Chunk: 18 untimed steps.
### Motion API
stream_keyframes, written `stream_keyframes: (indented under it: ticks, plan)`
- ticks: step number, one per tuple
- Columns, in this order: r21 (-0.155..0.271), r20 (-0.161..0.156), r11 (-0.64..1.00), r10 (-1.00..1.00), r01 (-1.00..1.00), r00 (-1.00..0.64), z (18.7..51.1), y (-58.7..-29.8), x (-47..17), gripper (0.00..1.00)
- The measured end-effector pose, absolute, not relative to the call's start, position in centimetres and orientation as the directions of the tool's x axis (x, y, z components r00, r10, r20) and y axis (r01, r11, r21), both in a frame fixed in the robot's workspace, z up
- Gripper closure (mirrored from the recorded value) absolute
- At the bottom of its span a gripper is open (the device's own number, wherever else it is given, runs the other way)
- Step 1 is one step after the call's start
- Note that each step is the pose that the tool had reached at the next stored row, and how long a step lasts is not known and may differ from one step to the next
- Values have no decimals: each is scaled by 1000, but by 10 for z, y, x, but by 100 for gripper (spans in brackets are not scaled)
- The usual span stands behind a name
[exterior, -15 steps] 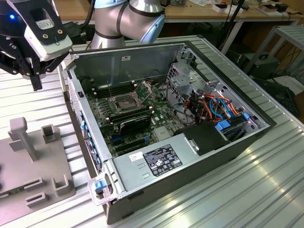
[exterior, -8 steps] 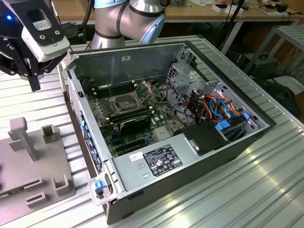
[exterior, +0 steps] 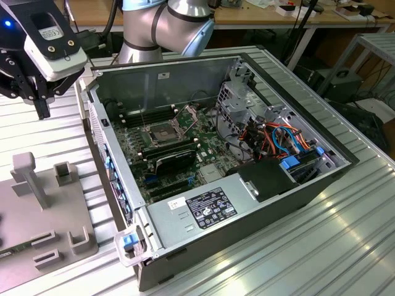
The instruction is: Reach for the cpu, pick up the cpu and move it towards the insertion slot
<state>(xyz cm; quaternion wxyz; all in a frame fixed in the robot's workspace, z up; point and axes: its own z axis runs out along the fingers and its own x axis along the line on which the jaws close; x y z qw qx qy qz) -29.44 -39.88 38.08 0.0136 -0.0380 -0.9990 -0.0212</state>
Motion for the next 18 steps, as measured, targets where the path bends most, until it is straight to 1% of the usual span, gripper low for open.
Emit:
stream_keyframes:
  ticks: [18]
  plan:
    - [41,34,996,75,77,-997,379,-399,-302,89]
